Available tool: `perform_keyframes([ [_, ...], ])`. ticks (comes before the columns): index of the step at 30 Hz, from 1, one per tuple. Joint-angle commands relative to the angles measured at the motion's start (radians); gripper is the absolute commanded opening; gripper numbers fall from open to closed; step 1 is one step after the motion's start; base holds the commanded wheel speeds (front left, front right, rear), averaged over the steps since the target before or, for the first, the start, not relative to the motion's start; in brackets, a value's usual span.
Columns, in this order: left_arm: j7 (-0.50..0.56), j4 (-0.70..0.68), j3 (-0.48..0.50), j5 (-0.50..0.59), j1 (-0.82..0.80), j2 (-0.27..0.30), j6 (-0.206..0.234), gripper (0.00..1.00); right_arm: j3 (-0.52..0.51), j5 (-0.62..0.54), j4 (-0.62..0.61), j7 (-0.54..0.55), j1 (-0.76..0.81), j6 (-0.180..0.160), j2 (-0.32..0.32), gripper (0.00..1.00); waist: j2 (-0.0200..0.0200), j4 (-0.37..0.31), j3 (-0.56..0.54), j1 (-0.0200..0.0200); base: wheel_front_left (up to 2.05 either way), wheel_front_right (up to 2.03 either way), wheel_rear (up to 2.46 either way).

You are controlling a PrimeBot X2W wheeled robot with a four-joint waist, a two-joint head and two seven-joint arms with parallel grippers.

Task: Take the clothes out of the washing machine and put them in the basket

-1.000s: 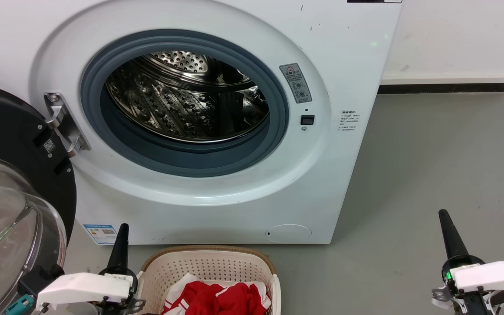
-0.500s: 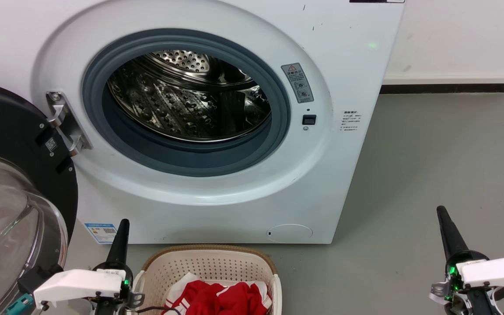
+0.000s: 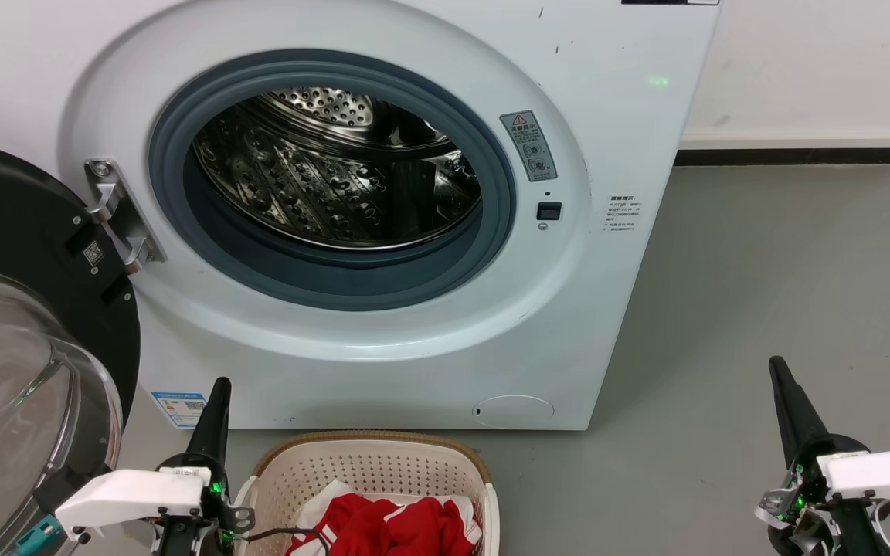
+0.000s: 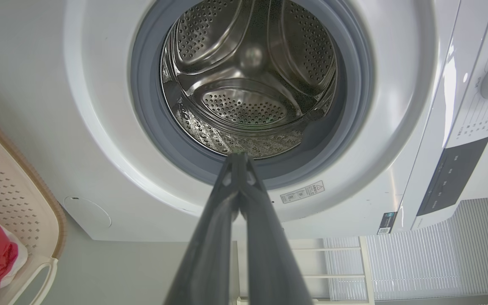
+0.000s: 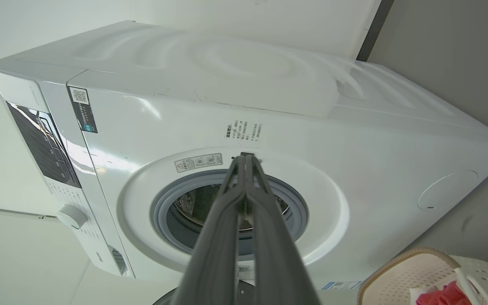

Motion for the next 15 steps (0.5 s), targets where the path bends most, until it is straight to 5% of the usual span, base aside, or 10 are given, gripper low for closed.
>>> perform_keyframes([
  [1,0.006,0.000,0.004,-0.023,-0.019,-0.001,-0.008,0.00,-0.002,0.024,0.001,0.008,-0.021,0.000,-0.005,0.00,0.0000,0.000,0.000,0.0000,0.00,0.00,0.00],
  [15,0.037,0.015,0.012,-0.146,-0.036,-0.002,-0.016,0.00,-0.003,0.151,0.015,0.036,-0.032,0.000,-0.005,0.00,0.0000,0.006,0.001,0.0000,0.00,0.00,0.00],
])
